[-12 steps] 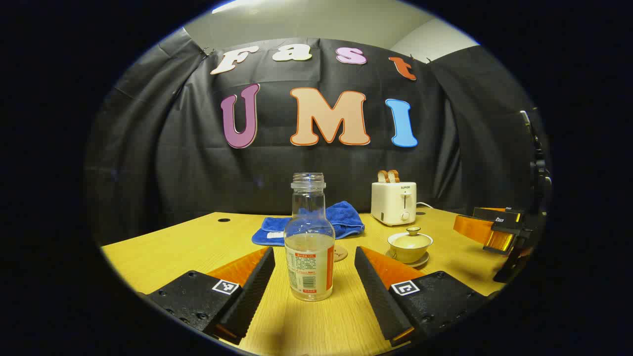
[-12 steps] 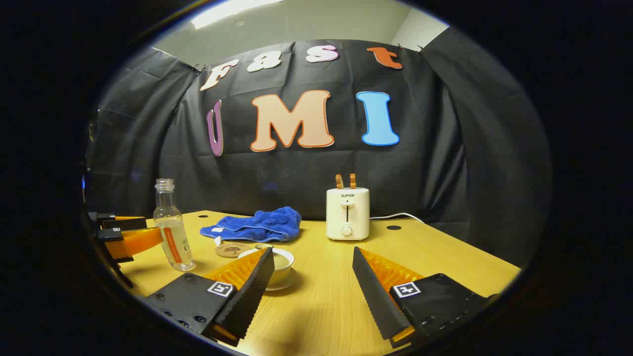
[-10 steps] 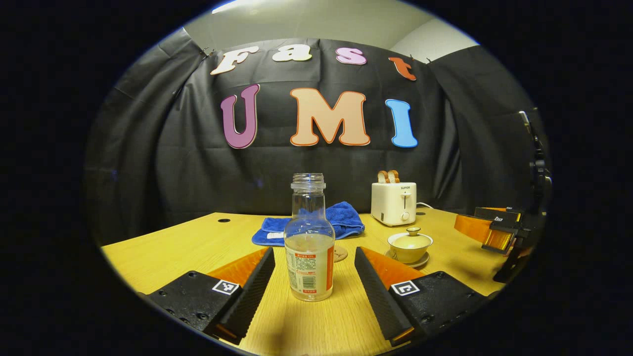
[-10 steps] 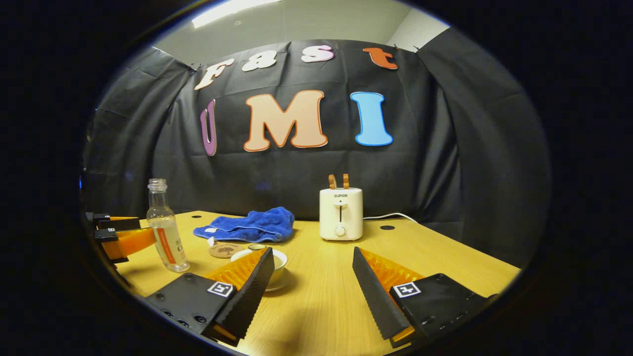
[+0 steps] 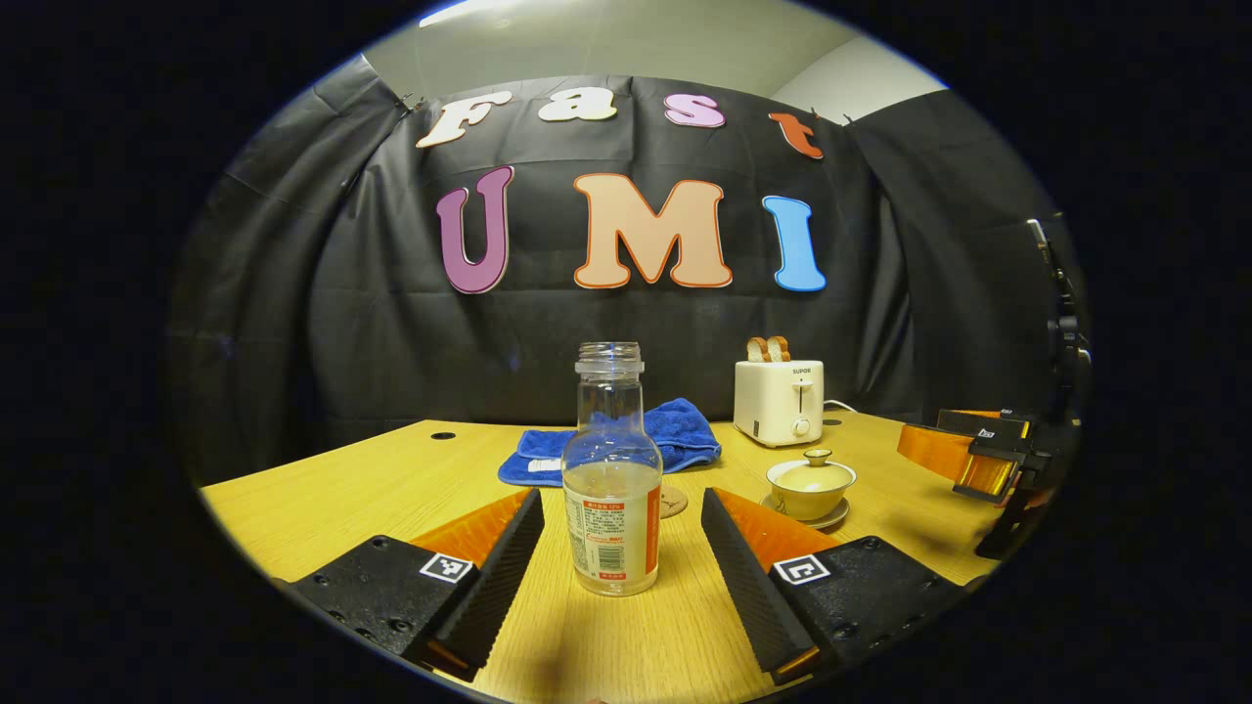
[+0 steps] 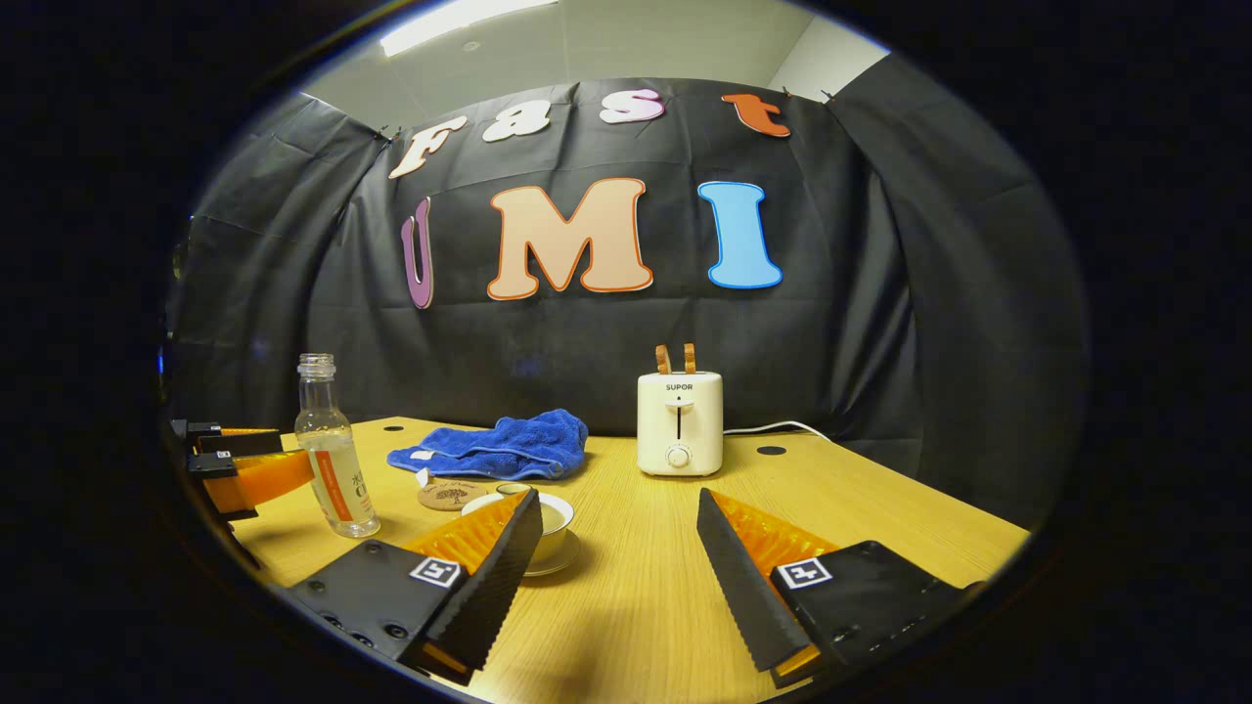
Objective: Open the teacup lid with one hand, grasp the water bottle and pour water into the teacup with the other hand; after pouring, place the water bottle on the coaster and then close the teacup lid.
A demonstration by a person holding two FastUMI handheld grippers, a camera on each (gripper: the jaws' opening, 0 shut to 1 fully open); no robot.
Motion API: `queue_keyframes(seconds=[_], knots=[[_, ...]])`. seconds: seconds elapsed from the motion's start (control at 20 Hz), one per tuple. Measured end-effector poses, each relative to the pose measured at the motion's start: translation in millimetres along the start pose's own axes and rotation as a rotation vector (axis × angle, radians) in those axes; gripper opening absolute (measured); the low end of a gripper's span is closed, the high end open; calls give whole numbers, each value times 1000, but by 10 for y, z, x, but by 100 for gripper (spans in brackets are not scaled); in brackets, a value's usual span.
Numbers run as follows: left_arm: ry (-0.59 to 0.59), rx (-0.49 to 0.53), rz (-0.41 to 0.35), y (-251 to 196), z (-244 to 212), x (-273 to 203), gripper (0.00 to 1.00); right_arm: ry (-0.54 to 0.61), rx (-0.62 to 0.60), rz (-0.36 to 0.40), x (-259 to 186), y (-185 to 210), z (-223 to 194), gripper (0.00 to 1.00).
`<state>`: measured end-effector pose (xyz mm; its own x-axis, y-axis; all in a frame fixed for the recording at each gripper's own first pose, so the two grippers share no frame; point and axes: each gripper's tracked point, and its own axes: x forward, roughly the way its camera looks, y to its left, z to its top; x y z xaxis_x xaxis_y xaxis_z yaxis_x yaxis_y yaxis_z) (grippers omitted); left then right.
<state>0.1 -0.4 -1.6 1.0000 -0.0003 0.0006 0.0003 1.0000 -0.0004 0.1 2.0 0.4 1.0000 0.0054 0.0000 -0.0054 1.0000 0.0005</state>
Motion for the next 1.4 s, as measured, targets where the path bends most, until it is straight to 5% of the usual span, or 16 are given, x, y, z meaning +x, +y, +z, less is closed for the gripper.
queue_keyframes(seconds=[0.45,1.0,1.4], knots=[[0,-1,0,-3,-9,-2,95,-1,0,29,0,60,-5,100],[0,-2,1,-5,-6,7,95,22,8,272,155,593,-56,100],[-2,-3,-19,-45,0,-5,95,82,-2,293,492,771,-171,100]])
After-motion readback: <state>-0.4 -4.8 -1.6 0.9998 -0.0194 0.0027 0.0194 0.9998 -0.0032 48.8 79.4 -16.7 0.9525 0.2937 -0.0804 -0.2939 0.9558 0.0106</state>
